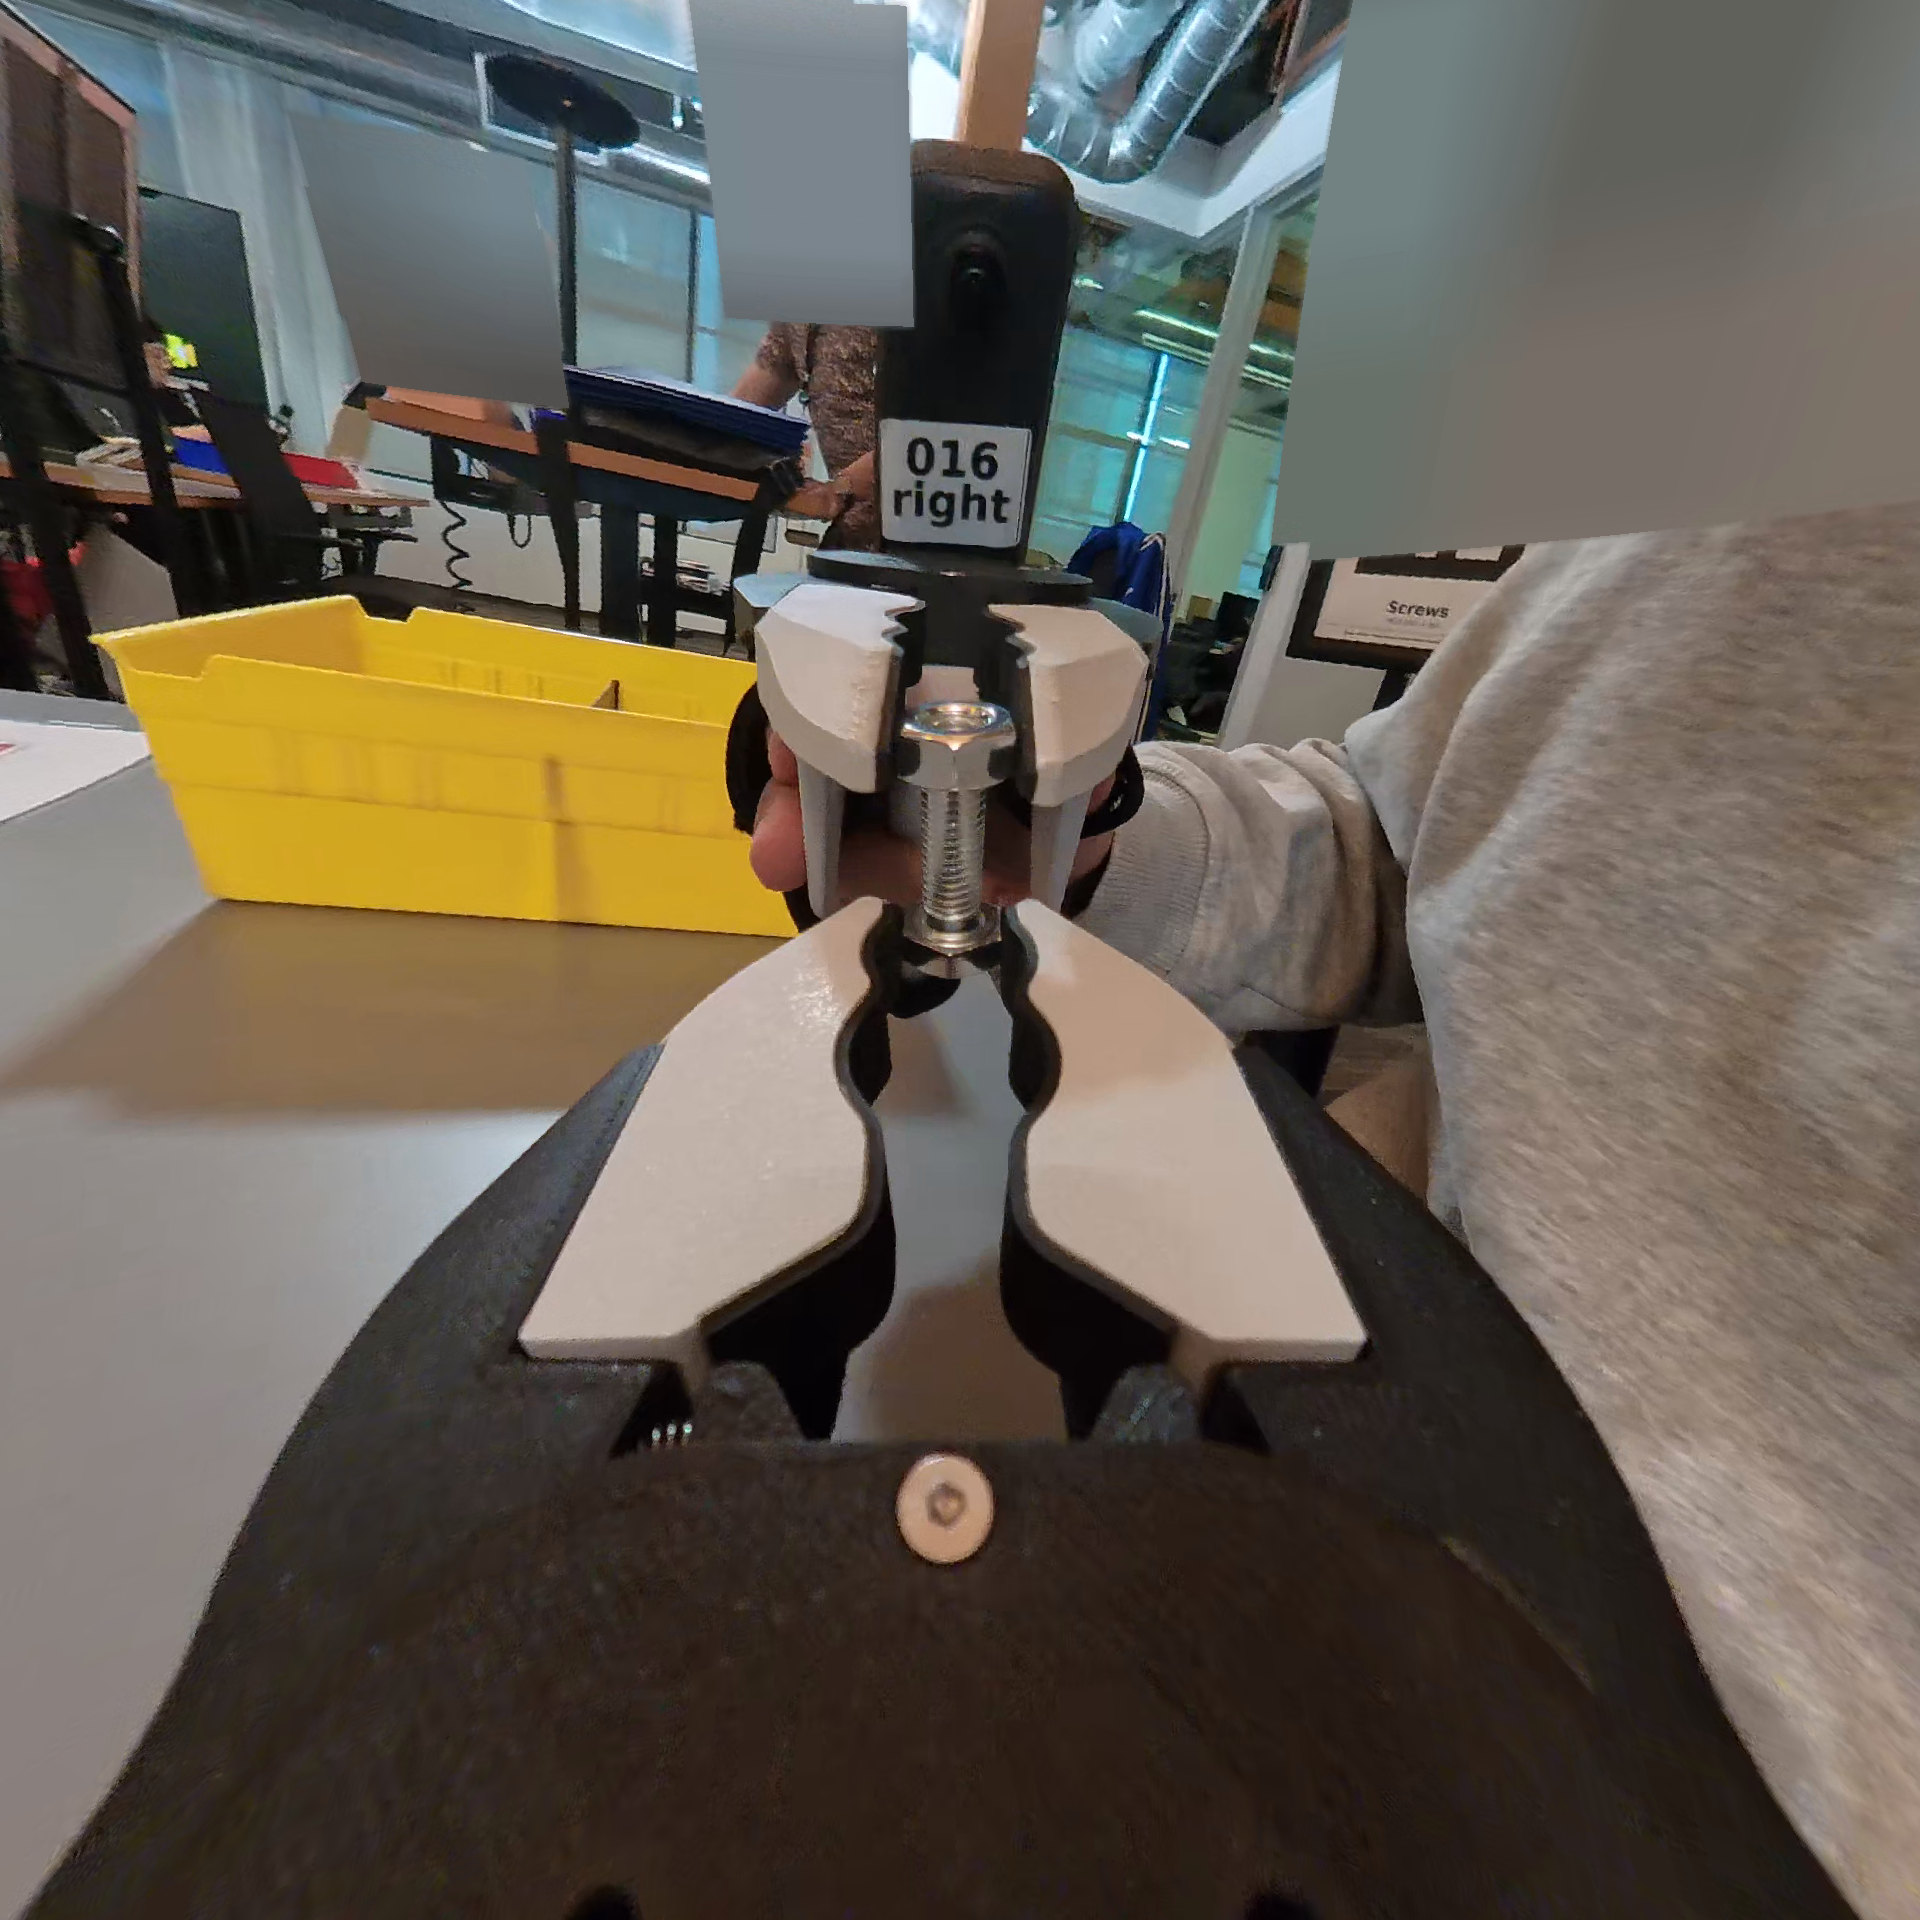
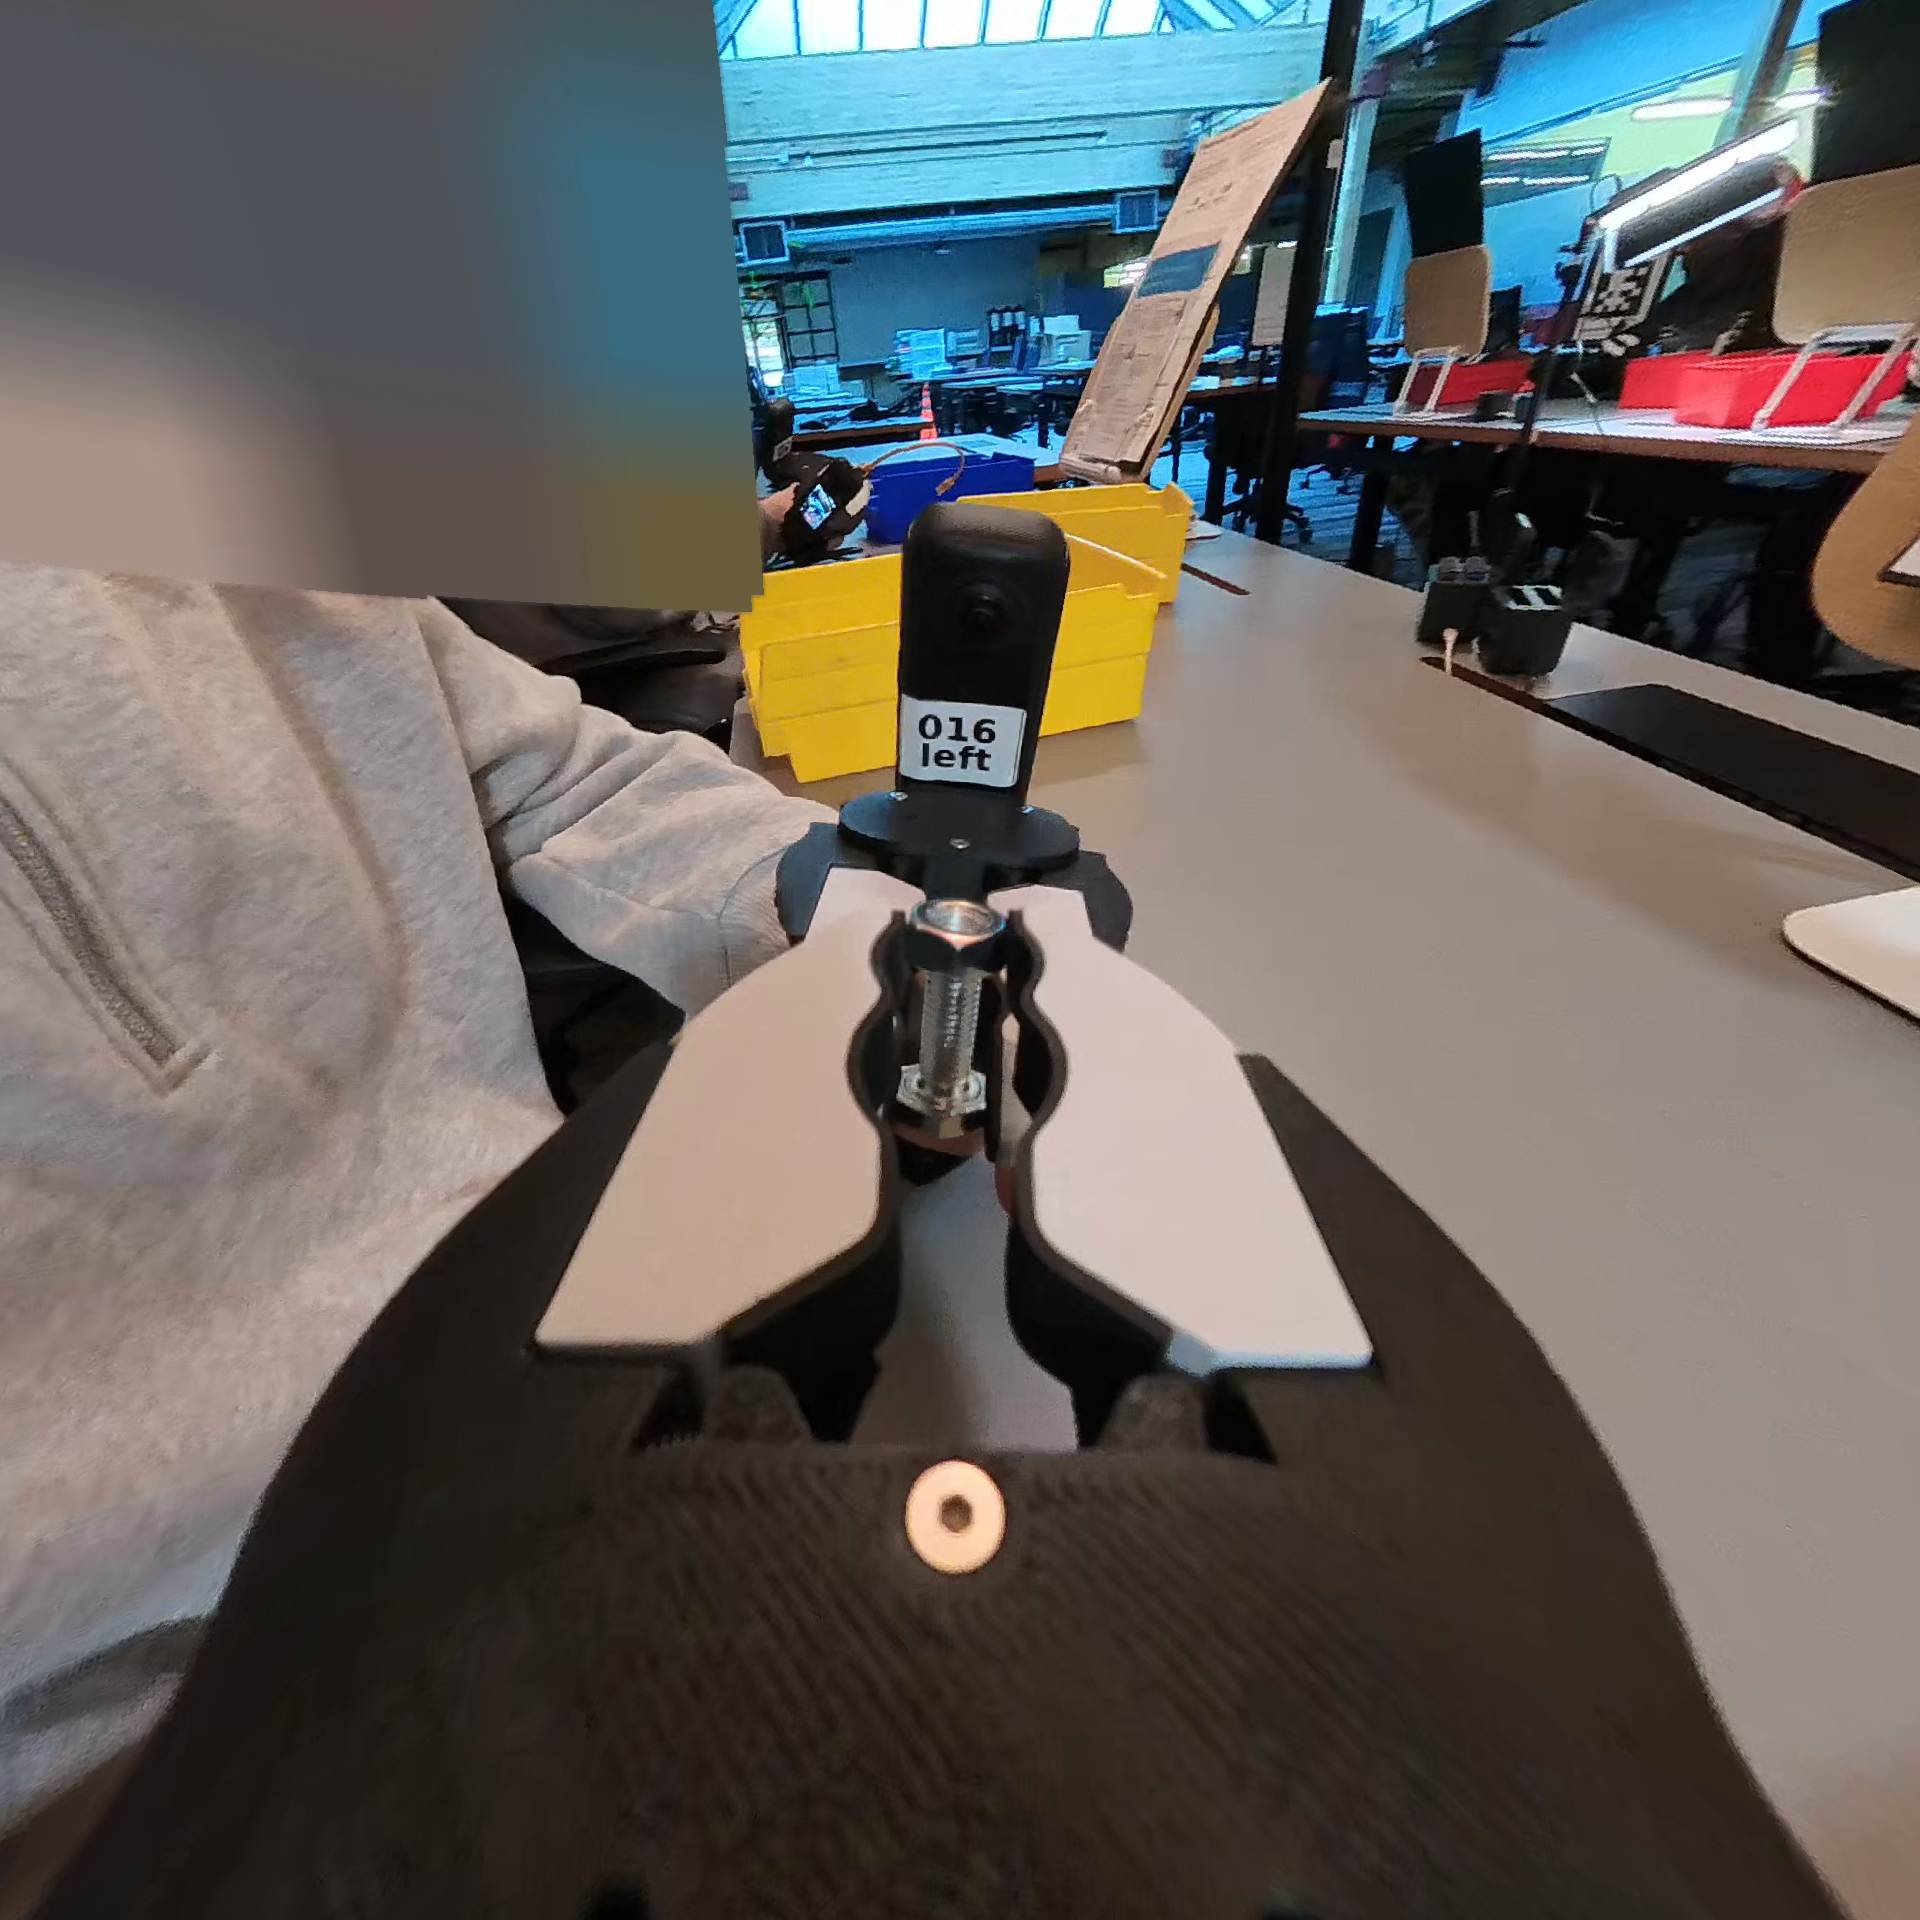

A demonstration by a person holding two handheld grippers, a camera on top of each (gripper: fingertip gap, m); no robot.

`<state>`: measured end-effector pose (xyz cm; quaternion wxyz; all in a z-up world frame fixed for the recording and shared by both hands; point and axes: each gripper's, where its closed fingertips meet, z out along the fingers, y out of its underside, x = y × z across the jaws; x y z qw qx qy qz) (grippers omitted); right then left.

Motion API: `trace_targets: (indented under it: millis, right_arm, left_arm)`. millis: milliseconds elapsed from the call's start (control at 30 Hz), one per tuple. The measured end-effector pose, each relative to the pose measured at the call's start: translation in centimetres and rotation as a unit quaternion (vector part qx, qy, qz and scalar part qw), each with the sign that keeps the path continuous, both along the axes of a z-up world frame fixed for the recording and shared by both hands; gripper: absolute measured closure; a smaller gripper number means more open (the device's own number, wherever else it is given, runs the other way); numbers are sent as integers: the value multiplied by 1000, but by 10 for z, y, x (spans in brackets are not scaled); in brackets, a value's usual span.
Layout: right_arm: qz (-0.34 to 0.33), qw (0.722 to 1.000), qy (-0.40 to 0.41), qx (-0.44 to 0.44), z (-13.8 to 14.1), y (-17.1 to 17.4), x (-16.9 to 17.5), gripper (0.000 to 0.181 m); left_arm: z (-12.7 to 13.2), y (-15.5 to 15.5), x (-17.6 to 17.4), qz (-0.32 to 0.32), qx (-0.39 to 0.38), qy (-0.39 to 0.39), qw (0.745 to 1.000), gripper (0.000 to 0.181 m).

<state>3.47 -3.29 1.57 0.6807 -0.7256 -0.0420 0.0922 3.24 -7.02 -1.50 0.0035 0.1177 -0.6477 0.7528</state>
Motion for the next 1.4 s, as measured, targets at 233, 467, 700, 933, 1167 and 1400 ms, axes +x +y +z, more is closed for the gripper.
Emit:
trace_targets:
  millis: [233, 467, 700, 933, 1167, 1400]
  right_arm:
    - [-44, 999, -18, -6, -1, 0, 12, 151]
    - [-139, 989, -17, -43, 0, -4, 41, 143]
    - [-203, 966, -6, -159, -22, -2, 52, 150]
    - [-206, 955, 1, -215, -19, -2, 53, 145]
    - [-182, 933, 5, -309, -19, -4, 51, 149]
    - [-171, 916, -10, -363, -19, -1, 43, 152]
  left_arm:
    - [0, 5, 11, 38, 2, -1, 999, 163]
    - [-19, 29, 59, 213, 83, 5, 974, 163]
    - [-29, 51, 81, 301, 148, -13, 942, 164]
    - [-28, 36, 68, 272, 161, -61, 947, 163]
    - [-26, 31, 62, 266, 163, -67, 948, 163]
    - [-23, 26, 56, 268, 181, -100, 941, 163]
